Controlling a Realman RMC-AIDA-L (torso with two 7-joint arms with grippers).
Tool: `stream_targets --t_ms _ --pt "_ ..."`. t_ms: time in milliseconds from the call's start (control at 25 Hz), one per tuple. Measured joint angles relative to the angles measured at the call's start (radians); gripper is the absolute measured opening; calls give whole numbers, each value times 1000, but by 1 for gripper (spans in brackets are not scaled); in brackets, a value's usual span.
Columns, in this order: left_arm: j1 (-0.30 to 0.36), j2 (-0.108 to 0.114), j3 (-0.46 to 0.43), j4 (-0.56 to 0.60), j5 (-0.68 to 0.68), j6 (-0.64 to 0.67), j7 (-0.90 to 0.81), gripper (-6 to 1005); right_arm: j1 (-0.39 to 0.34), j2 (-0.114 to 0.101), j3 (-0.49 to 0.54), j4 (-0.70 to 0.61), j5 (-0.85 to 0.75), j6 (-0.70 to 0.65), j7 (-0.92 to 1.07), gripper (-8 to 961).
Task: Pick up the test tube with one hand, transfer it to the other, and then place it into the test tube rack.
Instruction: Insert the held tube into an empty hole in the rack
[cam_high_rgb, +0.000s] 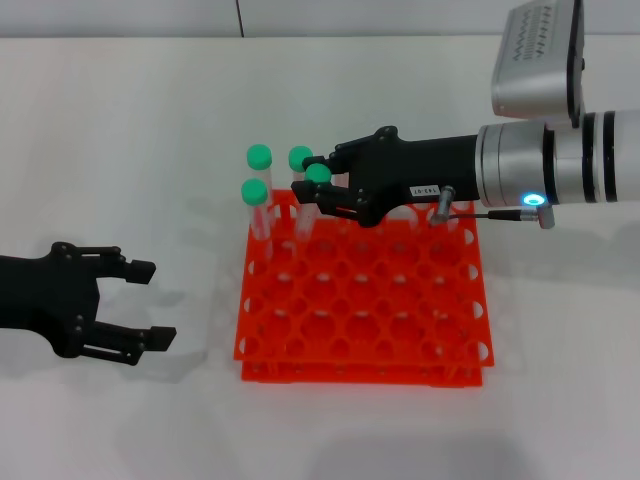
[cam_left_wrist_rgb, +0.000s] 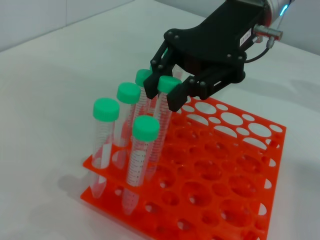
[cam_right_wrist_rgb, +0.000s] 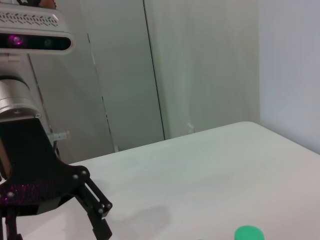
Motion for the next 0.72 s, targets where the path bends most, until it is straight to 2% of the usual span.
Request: stream_targets --t_ms 720 --pt "-6 0 0 -11 4 -8 1 884 17 0 -13 1 -4 0 3 280"
